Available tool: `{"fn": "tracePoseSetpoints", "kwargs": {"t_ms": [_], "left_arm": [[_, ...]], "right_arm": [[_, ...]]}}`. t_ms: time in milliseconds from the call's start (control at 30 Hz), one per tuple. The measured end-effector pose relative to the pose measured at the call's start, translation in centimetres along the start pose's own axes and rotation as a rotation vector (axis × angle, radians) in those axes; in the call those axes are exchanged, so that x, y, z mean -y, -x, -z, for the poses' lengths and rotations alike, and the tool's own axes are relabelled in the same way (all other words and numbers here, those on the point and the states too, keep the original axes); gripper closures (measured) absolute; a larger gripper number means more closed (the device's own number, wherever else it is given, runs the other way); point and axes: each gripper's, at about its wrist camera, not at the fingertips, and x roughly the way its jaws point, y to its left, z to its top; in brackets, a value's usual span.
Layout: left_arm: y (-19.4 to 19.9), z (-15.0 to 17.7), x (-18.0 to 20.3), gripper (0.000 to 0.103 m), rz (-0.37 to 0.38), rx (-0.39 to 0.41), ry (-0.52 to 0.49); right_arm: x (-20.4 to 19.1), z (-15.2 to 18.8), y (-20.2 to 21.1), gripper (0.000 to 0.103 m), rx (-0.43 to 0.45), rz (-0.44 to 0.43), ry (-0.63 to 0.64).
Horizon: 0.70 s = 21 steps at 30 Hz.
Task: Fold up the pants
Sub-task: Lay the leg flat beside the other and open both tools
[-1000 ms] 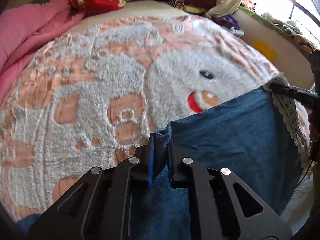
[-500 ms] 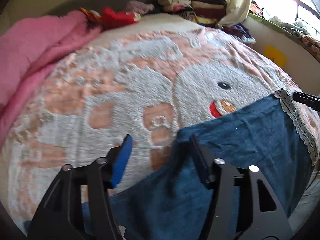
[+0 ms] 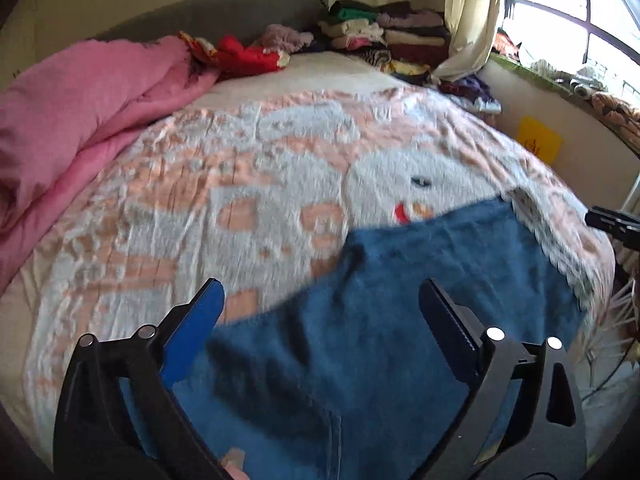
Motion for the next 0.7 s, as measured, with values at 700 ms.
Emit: {"fn": "tracePoseSetpoints", "kwargs": {"t_ms": [700], "left_arm": [[0.3,5.0,1.3,0.01,-0.044,-0.208,-0.055]], "right_arm": [[-6.8,3.6,-0.8,0.024,-0.126,-0.108,0.154]]}}
